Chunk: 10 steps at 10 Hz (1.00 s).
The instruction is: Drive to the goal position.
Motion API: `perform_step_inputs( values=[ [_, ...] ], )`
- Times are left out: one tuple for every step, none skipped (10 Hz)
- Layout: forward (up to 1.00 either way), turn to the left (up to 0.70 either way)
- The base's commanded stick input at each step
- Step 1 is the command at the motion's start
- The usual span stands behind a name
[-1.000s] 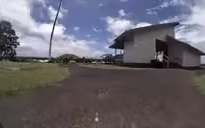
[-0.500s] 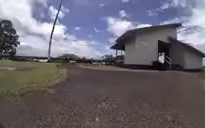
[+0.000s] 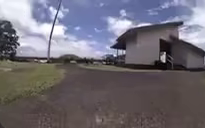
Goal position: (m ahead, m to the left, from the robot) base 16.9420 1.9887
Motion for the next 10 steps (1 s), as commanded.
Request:
perform_step_inputs(
  values=[
    [0.70,0.03],
    [0.70,0.00],
    [0.70,0.00],
    [0.70,0.00],
    [0.70,0.00],
    [0.70,0.00],
    [0.70,0.00],
    [0.70,0.00],
    [0.70,0.00],
    [0.70,0.00]
  ],
)
